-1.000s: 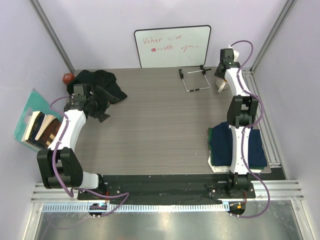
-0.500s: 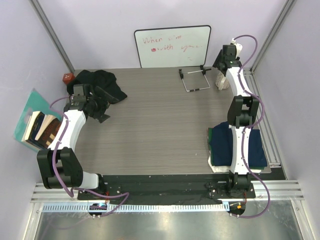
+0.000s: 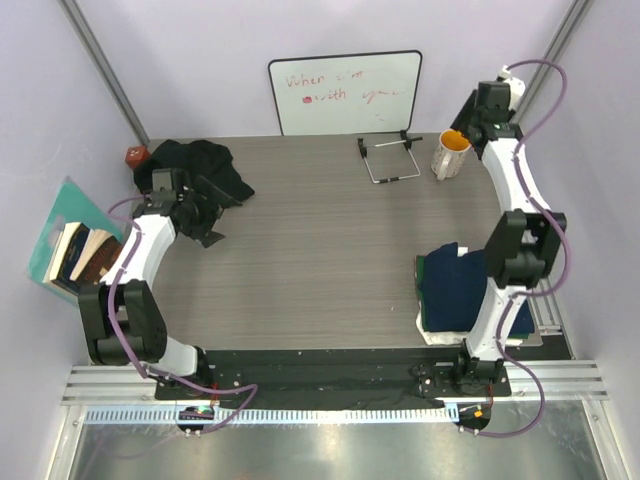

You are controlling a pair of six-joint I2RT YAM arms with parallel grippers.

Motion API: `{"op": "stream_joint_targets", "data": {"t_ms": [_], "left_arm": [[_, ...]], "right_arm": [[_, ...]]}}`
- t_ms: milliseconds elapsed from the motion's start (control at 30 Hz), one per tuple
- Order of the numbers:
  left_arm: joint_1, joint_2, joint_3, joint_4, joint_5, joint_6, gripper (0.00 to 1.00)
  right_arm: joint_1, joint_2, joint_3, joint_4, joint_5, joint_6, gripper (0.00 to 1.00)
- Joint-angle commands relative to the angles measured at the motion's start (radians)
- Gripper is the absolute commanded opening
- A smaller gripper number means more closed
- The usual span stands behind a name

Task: Fold and stack the t-shirts

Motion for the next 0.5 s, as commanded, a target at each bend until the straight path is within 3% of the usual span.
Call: {"op": "stream_joint_targets", "data": {"t_ms": [0,133,167,233,467], "left_arm": [[0.003,0.028,0.037,0.032,0.055,-0.005,1.00],[-0.005,0.064,0.057,0.033,0.074,0.003,1.00],[-0.007,0.072,0.061,0.033,0.078,0.004,1.00],[-0.008,0.083,0.070,0.035,0.084,0.009,1.00],[-0.011,0.083,0.083,0.030,0.081,0.021,1.00]], "right_arm": [[0.002,-0.172,-0.257,0.014,-0.024,0.057,0.65],[0.011,-0.218,-0.433,0.068,-0.039,0.088,0.52],[0.014,-0.214,-0.461,0.074,-0.039,0.093,0.19],[0.016,-0.189,-0.475,0.084,-0.048,0.100,0.02],[0.019,-0.046,-0.420,0.074,-0.034,0.131,0.01]]}}
